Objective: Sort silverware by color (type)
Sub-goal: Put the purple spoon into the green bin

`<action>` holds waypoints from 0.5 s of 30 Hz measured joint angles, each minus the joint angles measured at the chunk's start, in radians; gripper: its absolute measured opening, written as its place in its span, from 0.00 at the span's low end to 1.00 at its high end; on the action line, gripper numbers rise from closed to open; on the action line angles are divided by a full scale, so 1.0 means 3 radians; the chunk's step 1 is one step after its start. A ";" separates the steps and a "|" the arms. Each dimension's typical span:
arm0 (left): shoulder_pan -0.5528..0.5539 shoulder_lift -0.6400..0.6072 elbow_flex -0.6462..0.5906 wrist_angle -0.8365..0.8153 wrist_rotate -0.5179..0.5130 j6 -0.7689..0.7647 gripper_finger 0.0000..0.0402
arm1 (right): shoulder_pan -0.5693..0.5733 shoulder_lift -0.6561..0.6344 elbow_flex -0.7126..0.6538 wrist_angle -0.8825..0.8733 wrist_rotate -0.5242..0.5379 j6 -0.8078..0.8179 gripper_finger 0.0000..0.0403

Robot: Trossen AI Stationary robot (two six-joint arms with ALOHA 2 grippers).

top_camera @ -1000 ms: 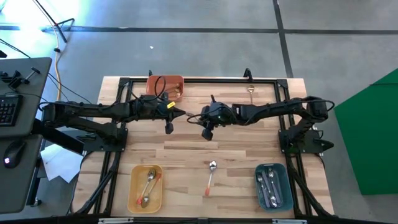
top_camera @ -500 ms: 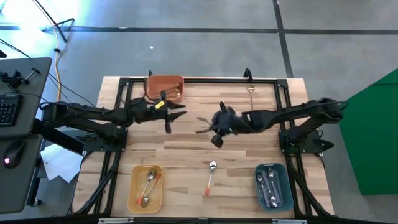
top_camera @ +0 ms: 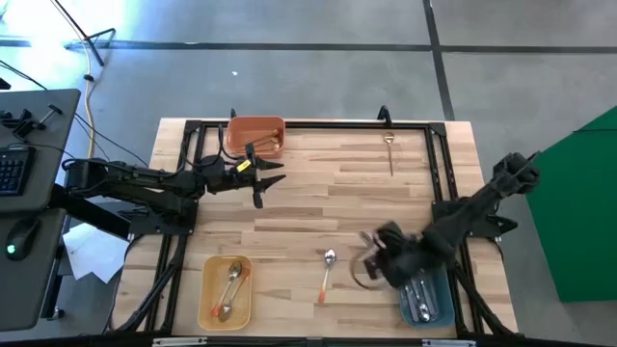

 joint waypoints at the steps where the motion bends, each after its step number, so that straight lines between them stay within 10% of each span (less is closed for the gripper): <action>1: 0.0000 0.0000 0.0001 -0.0007 0.0000 0.0028 0.33 | 0.0145 0.0000 0.0000 -0.0104 -0.0010 0.0316 0.05; 8: 0.0000 0.0000 0.0000 -0.0028 0.0000 0.0071 0.33 | 0.0900 0.0153 0.0000 -0.0614 -0.0444 0.1878 0.05; 15: -0.0010 0.0000 0.0000 -0.0040 0.0001 0.0013 0.33 | 0.0840 0.0441 -0.0005 -0.0645 -0.1112 0.1997 0.05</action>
